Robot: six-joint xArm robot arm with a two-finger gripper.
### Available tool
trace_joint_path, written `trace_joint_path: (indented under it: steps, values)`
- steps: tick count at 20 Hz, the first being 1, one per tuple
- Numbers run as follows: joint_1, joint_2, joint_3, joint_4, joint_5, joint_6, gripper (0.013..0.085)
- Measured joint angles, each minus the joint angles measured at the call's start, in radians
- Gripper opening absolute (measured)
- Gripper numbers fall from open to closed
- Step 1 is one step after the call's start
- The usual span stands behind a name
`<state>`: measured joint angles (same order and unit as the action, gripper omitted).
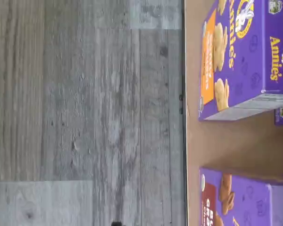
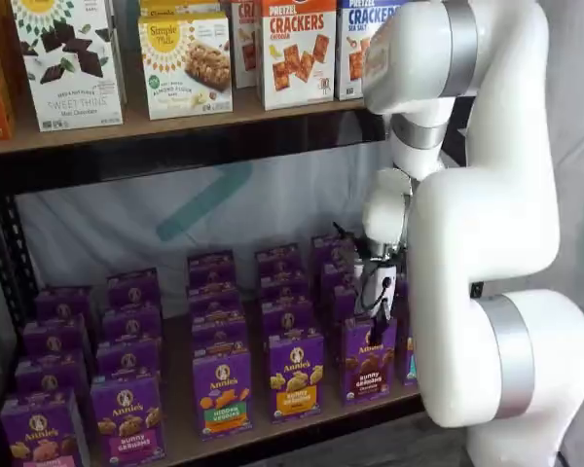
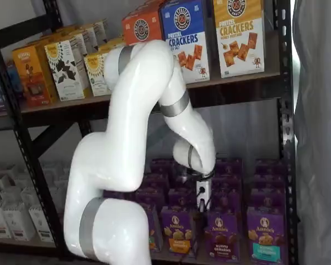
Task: Pick up the purple box with a brown patch in the center, on the bottom shelf, the fifth box from the left
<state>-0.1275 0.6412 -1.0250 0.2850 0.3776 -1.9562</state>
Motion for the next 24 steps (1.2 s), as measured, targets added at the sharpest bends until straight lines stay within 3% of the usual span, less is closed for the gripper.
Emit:
trace_joint_path:
  steps: [10, 12, 18, 24]
  values:
    - [0.005, 0.06, -0.051, 0.171, -0.017, -0.154, 0.085]
    - [0.004, 0.073, -0.064, 0.183, -0.021, -0.166, 0.085]
    - [-0.004, 0.115, -0.124, 0.173, -0.011, -0.161, 0.085]
    - [-0.014, 0.177, -0.208, 0.082, -0.001, -0.085, 0.085]
